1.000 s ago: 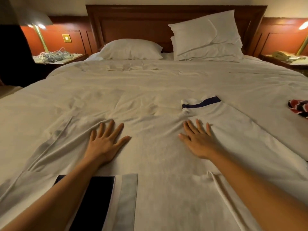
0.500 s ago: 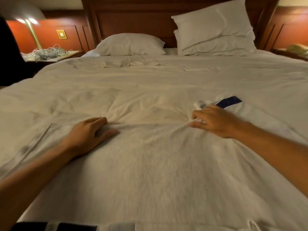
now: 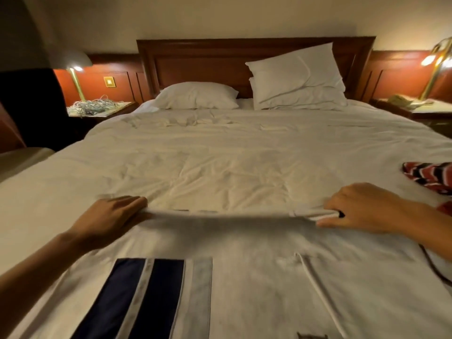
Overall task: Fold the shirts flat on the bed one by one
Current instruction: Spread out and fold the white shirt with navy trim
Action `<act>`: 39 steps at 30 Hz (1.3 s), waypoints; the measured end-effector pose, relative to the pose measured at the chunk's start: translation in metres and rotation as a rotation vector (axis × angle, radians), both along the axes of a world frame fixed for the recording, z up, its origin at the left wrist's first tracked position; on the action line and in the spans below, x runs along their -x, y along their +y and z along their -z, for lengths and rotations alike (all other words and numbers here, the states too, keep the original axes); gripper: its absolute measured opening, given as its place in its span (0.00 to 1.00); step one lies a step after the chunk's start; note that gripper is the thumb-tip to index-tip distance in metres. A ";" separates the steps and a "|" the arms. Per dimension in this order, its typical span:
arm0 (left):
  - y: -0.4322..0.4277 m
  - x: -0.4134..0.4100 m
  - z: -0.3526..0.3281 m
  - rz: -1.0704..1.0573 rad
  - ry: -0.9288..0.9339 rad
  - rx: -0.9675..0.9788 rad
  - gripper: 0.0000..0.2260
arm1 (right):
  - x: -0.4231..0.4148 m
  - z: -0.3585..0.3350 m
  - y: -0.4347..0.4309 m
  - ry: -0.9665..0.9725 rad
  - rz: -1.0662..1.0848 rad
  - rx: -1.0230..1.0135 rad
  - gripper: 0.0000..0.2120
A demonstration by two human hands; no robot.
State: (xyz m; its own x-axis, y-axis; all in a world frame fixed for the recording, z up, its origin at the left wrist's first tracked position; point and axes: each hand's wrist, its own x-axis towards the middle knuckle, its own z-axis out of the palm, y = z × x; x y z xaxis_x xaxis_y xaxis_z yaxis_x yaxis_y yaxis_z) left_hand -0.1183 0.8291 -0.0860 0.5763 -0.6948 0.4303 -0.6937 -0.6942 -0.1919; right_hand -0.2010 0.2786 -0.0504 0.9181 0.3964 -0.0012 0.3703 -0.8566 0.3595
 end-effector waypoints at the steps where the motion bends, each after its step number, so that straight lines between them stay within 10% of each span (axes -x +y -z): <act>1: 0.004 0.016 0.004 -0.010 0.029 -0.017 0.21 | 0.020 0.008 0.001 0.015 0.017 0.008 0.38; 8: 0.028 0.078 0.047 -0.322 0.395 0.014 0.18 | 0.094 0.046 0.009 0.123 0.204 -0.190 0.18; 15: 0.033 0.104 0.038 -0.375 0.318 0.222 0.05 | 0.131 0.046 0.020 0.011 0.314 -0.555 0.06; 25: 0.045 0.106 0.029 -0.504 0.329 0.181 0.04 | 0.134 0.057 0.061 0.142 0.257 -0.691 0.22; 36: 0.065 0.106 0.015 -0.521 0.388 0.186 0.02 | 0.123 0.046 0.063 0.139 0.349 -0.897 0.06; 39: 0.062 0.102 0.019 -0.615 0.453 0.062 0.16 | 0.126 0.045 0.067 0.180 0.396 -0.823 0.12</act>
State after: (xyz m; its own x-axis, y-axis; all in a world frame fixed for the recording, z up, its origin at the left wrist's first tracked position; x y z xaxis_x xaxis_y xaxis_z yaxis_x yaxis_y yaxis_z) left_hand -0.2208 0.8915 -0.1055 0.9808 -0.1742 0.0879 -0.1805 -0.9810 0.0706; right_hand -0.3271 0.3452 -0.0957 0.9999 -0.0065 -0.0145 -0.0123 -0.8919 -0.4520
